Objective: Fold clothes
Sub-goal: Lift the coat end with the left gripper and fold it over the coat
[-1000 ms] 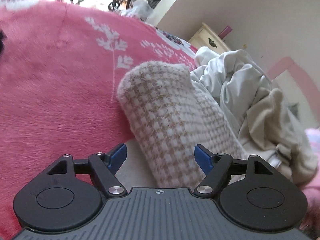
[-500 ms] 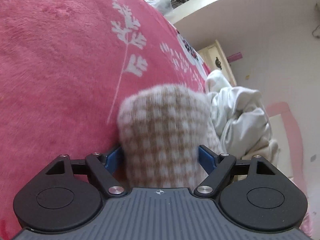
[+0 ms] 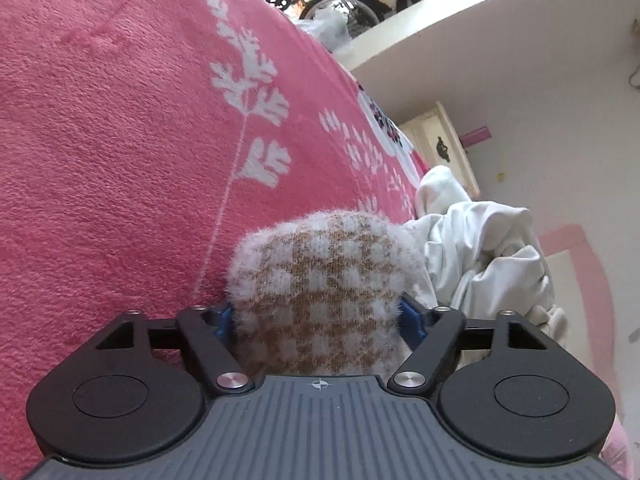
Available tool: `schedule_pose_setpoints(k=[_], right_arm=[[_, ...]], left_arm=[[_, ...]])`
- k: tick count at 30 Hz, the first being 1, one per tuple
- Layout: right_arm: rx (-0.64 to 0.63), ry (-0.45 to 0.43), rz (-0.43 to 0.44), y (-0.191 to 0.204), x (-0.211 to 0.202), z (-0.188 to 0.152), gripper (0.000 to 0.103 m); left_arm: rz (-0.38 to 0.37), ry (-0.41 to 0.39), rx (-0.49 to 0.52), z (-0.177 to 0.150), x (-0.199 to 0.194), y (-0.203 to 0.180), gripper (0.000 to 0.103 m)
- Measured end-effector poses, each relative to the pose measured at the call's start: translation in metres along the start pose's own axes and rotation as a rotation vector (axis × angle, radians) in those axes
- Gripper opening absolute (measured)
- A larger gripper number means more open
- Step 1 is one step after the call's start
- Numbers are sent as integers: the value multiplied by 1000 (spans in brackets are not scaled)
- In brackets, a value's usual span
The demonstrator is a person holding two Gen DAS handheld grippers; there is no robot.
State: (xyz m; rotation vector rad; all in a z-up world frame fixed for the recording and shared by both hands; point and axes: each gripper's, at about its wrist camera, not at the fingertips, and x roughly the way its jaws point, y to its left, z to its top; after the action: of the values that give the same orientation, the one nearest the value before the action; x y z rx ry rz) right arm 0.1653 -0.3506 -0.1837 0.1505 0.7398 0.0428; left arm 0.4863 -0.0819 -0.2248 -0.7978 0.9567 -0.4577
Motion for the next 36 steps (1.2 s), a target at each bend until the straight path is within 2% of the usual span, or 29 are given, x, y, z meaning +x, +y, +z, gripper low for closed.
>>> schedule_pose_setpoints(k=[4,10,14,21,24,26,28,30,33,36], right_arm=[[4,-2,2,-1,0,-1,35],[10,-4,6,-3,1,-1,35],[12,-3,6,-3,3,-1,35],[7,-6,0,-1,0,1,35],[14,-42,9,6,-20,7,38],[-7,-62,68,20,-37,13,36],[-62,-45,124,42,-43,17,33],[-104,0,174,64,-32,16,20],[-115,40,150,89,4,16,19],[-44,67,112,95,36,14,19]], left_arm=[[-6,-34,87,-1,-15,-24,59],[-105,-75,242,-5,-55,-75,57],[-181,-94,382,-20,-90,-115,56],[-293,-119,668,-69,-146,-168,56],[-297,-131,751,-83,-158,-180,56],[-296,-130,782,-88,-160,-183,56],[-293,-129,812,-92,-160,-186,56],[-296,-126,835,-94,-160,-188,56],[-300,-108,886,-103,-161,-191,56],[-258,-53,1005,-126,-157,-189,56]])
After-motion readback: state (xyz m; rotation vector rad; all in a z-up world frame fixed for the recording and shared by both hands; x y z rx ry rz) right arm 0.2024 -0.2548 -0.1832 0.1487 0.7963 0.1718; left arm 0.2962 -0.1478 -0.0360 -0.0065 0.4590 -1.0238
